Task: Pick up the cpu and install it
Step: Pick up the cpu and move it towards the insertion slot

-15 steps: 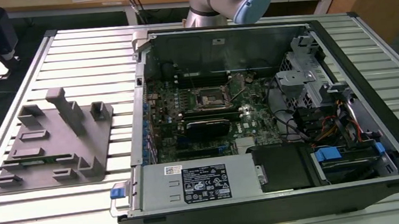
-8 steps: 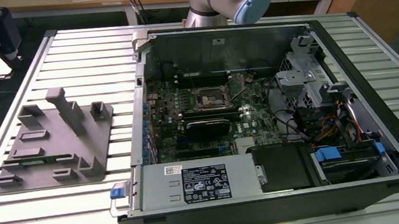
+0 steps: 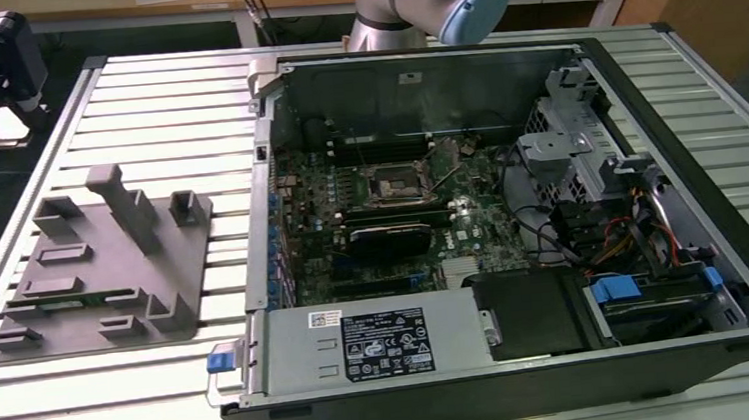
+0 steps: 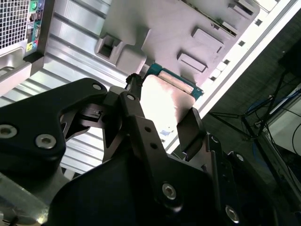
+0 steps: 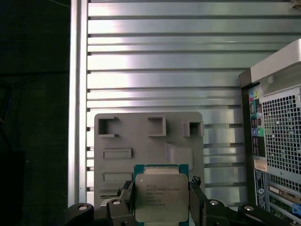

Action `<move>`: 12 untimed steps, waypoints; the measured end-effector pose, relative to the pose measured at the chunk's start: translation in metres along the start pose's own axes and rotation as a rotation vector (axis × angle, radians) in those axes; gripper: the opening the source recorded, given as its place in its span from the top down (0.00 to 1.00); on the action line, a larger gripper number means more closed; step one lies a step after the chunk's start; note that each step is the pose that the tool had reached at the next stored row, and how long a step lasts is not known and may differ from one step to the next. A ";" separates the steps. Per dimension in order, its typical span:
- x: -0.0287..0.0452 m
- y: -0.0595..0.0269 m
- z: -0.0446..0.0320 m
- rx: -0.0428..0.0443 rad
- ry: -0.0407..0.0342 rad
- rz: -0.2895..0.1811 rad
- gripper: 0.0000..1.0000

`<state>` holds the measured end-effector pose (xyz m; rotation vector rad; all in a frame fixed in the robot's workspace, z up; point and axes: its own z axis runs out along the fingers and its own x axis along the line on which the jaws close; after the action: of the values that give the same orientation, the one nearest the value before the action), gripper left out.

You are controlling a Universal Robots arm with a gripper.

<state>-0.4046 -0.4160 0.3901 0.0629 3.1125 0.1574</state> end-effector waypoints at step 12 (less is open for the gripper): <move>-0.0092 0.0006 0.0002 0.0000 0.0001 0.000 0.45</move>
<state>-0.3954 -0.4158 0.3902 0.0629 3.1126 0.1574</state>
